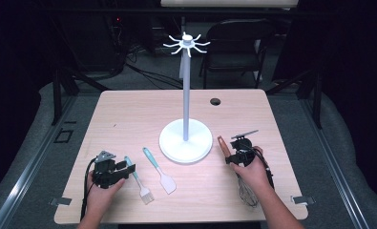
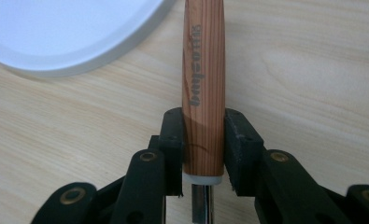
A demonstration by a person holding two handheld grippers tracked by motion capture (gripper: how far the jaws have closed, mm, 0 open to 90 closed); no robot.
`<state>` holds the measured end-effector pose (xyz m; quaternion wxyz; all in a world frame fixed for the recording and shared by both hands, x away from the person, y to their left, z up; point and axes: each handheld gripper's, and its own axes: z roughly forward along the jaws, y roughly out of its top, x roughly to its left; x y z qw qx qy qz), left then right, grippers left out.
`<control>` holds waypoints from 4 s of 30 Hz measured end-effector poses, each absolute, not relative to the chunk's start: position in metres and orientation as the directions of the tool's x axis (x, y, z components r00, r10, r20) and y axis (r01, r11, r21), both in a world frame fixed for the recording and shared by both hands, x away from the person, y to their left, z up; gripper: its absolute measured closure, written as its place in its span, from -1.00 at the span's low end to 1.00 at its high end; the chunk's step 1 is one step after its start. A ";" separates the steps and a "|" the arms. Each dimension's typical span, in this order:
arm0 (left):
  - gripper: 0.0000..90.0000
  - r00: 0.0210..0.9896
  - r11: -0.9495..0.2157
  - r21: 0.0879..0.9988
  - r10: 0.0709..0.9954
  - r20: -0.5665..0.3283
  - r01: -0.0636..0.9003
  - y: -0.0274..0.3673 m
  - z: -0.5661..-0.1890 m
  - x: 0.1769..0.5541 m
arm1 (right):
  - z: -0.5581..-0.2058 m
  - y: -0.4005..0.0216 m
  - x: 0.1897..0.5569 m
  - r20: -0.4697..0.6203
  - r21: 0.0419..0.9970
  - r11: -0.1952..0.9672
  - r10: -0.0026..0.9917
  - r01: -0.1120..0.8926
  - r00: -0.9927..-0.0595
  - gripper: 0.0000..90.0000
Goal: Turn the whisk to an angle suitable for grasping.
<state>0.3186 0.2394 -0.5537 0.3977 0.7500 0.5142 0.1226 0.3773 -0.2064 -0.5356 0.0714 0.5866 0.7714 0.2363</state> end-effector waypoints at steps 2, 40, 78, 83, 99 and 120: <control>0.14 0.459 -0.164 0.730 0.860 -0.224 0.664 0.237 -0.552 0.318 | -0.531 -0.206 0.374 0.190 0.483 0.195 0.928 0.854 -0.320 0.57; -0.02 0.667 -0.177 0.784 0.653 -0.358 0.595 0.060 -0.493 0.352 | -0.503 -0.165 0.321 0.072 0.785 0.339 0.782 0.519 -0.619 0.57; 0.23 0.649 -0.132 0.772 0.639 -0.413 0.621 0.035 -0.495 0.363 | -0.502 -0.154 0.316 0.071 0.803 0.342 0.758 0.488 -0.648 0.56; 0.24 0.654 -0.130 0.782 0.640 -0.404 0.610 0.035 -0.494 0.363 | -0.503 -0.155 0.318 0.089 0.791 0.343 0.754 0.506 -0.651 0.47; 0.26 0.649 -0.121 0.788 0.649 -0.398 0.604 0.040 -0.491 0.363 | -0.509 -0.165 0.311 0.132 0.713 0.394 0.737 0.580 -0.662 0.58; 0.35 0.679 -0.110 0.820 0.626 -0.382 0.562 0.041 -0.474 0.353 | -0.506 -0.162 0.311 0.161 0.715 0.392 0.713 0.579 -0.682 0.83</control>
